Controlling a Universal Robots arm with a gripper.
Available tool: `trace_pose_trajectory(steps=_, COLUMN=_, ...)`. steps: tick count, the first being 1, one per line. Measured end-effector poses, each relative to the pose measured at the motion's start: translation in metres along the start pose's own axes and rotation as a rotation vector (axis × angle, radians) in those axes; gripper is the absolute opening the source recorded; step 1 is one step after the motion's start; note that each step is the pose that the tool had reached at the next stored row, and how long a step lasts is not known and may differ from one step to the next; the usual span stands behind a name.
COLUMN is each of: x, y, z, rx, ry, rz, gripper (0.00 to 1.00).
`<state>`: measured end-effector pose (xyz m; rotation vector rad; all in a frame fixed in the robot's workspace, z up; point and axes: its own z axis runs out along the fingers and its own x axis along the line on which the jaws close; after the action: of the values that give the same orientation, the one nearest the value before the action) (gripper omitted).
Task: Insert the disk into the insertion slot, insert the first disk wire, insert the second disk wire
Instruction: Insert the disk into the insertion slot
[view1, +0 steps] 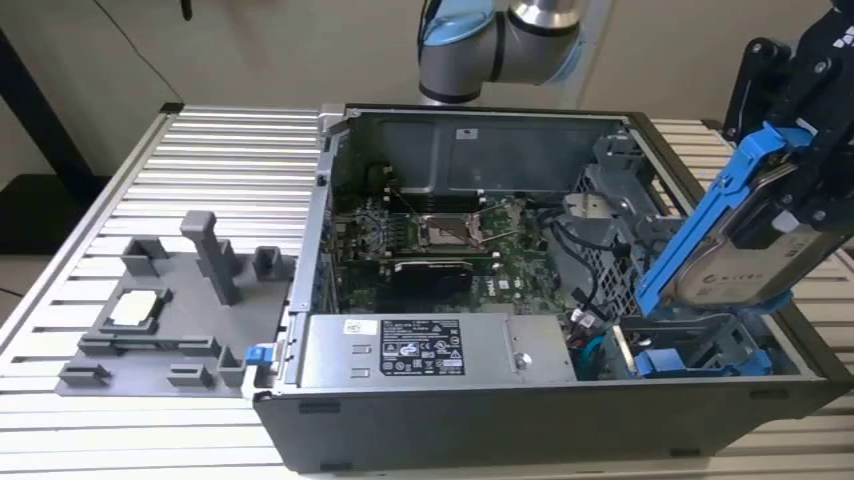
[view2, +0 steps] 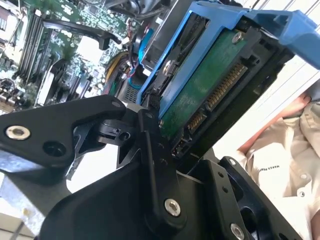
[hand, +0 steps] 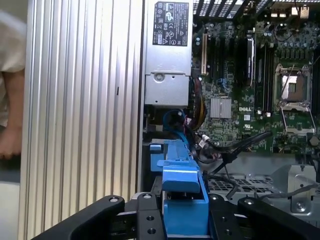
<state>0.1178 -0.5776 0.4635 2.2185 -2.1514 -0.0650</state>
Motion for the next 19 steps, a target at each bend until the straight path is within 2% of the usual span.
trace_pose_trajectory(steps=10, x=0.002, y=-0.0065, z=0.017, rx=0.0, ry=0.0006, rz=-0.005, gripper=0.33)
trace_pose_trajectory(steps=19, x=0.0018, y=-0.0111, z=0.028, rx=0.0, ry=0.0005, rz=-0.003, gripper=0.33)
